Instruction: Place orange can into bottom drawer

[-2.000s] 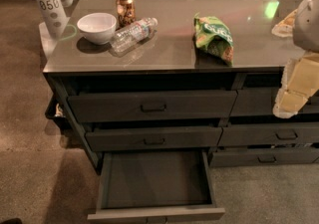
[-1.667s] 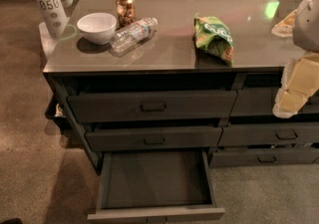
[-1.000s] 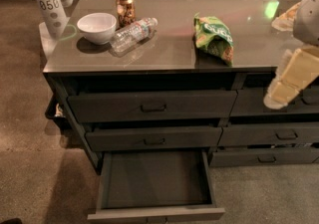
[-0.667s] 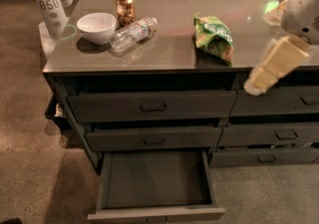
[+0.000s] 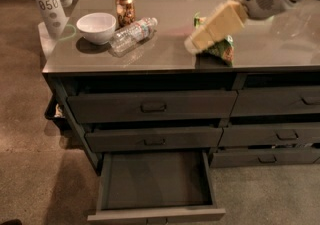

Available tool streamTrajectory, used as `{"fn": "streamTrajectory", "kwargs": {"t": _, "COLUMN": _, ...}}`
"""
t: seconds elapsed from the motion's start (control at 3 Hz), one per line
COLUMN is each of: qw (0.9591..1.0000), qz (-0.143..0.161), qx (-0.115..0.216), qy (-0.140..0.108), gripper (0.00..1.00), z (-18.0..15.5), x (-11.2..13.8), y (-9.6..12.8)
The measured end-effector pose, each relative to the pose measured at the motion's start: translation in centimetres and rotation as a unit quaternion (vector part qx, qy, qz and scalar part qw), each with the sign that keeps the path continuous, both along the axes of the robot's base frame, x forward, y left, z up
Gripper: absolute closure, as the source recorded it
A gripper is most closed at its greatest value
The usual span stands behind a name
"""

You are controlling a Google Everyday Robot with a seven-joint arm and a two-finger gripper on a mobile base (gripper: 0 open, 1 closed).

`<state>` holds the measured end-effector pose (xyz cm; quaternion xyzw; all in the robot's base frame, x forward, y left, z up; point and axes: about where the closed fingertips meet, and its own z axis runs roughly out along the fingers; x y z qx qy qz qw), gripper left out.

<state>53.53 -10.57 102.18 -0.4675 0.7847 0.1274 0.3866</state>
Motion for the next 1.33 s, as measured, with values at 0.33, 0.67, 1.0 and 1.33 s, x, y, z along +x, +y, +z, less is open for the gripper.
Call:
{"fn": "streamTrajectory", "kwargs": {"t": 0.33, "qw": 0.9974, "qz": -0.032, "qx": 0.065, "qy": -0.002, "gripper": 0.00, "z": 2.0, "x": 3.2, "y": 4.3}}
{"fn": "streamTrajectory", "kwargs": {"t": 0.67, "qw": 0.9975, "qz": -0.031, "qx": 0.063, "qy": -0.003, "gripper": 0.00, "z": 2.0, "x": 3.2, "y": 4.3}}
{"fn": "streamTrajectory", "kwargs": {"t": 1.0, "qw": 0.9955, "qz": -0.053, "qx": 0.077, "qy": -0.013, "gripper": 0.00, "z": 1.9, "x": 4.1, "y": 4.3}}
{"fn": "streamTrajectory", "kwargs": {"t": 1.33, "qw": 0.9916, "qz": -0.078, "qx": 0.099, "qy": -0.031, "gripper": 0.00, "z": 1.3, "x": 7.7, "y": 6.0}}
